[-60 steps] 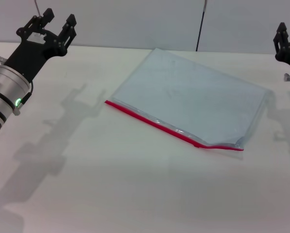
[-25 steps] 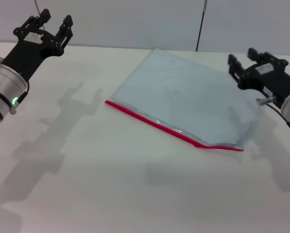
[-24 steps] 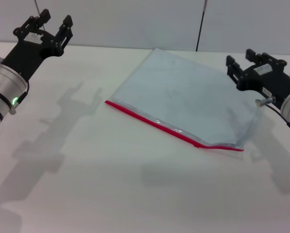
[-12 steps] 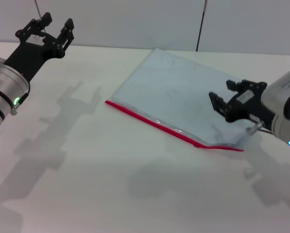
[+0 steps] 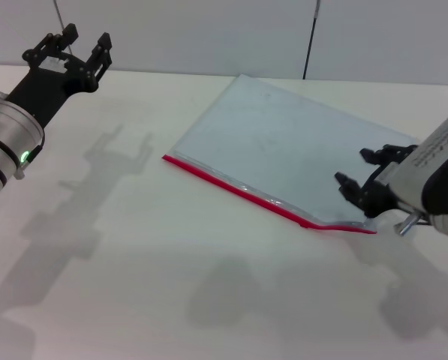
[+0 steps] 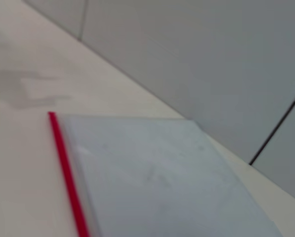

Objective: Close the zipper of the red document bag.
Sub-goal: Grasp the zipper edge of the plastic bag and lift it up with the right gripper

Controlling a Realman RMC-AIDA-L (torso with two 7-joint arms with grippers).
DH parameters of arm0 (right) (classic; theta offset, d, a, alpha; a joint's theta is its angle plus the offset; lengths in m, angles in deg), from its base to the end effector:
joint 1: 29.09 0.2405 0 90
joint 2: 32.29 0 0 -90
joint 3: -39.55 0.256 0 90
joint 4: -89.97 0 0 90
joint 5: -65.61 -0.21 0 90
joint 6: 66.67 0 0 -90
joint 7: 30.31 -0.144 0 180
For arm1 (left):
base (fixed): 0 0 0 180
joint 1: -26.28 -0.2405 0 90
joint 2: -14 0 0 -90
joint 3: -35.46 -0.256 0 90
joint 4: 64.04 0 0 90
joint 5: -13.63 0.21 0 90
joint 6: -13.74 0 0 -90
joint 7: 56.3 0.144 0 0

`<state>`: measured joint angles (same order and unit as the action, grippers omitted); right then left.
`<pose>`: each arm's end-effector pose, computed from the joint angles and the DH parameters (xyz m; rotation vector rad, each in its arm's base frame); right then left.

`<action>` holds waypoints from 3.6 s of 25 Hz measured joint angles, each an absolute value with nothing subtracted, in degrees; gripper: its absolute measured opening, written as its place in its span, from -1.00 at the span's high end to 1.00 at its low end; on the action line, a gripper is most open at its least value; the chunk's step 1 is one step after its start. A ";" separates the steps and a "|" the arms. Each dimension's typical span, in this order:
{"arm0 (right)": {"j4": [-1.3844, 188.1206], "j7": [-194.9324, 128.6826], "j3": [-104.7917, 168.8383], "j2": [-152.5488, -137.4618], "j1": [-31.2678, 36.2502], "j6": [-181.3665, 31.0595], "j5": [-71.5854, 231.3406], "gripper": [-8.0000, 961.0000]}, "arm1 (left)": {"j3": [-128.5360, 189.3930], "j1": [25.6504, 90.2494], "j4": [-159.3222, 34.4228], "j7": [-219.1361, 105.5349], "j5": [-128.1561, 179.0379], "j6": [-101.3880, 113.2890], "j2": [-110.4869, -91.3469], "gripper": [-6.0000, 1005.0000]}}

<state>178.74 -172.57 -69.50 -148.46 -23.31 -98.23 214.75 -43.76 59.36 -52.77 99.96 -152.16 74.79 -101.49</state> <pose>0.1990 0.3222 -0.0339 -2.2921 0.3551 -0.0027 -0.2872 0.3985 0.0246 -1.7563 -0.4223 -0.7895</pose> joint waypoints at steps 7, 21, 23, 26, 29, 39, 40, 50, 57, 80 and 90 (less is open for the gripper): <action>179.87 -172.25 -69.02 -148.28 -21.57 -109.03 216.84 -0.06 | -43.72 59.42 -52.79 99.96 -152.13 74.64 -101.39 -0.17; 180.31 -175.29 -69.59 -148.40 -15.37 -124.25 224.37 -0.06 | -43.72 59.27 -52.91 99.96 -152.25 74.65 -101.05 -0.17; 180.32 -175.38 -69.93 -148.40 -15.21 -124.30 225.05 -0.06 | -43.72 59.31 -52.92 99.96 -152.25 74.65 -101.04 -0.17; 180.33 -175.79 -70.59 -148.48 -14.91 -124.36 226.70 -0.06 | -43.72 59.38 -52.92 99.96 -152.25 74.65 -101.05 -0.17; 179.85 -177.68 -71.92 -148.50 -13.91 -124.37 229.16 -0.06 | -43.72 59.41 -52.92 99.96 -152.25 74.65 -101.05 -0.17; 179.40 -180.47 -76.27 -148.39 -11.59 -127.00 231.46 -0.08 | -43.72 59.40 -52.89 99.96 -152.34 74.50 -101.00 -0.17; 179.45 -180.47 -76.36 -148.35 -11.59 -127.00 231.46 -0.09 | -43.72 59.40 -52.88 99.96 -152.37 74.35 -100.99 -0.17; 173.64 -180.69 -75.72 -148.33 -9.19 -123.71 231.51 -0.10 | -43.72 59.68 -52.80 99.96 -152.45 72.63 -100.96 -0.17; 170.87 -180.75 -74.77 -148.32 -7.52 -121.93 231.55 -0.09 | -43.72 59.77 -52.57 99.96 -152.28 72.39 -101.11 -0.17; 165.84 -181.21 -74.89 -148.34 -3.50 -119.93 231.55 -0.09 | -43.73 59.82 -52.45 99.73 -152.21 72.66 -101.39 -0.17; 167.62 -181.39 -74.68 -148.52 -3.00 -120.03 231.30 0.31 | -43.81 59.86 -52.44 99.74 -152.22 72.78 -101.50 -0.17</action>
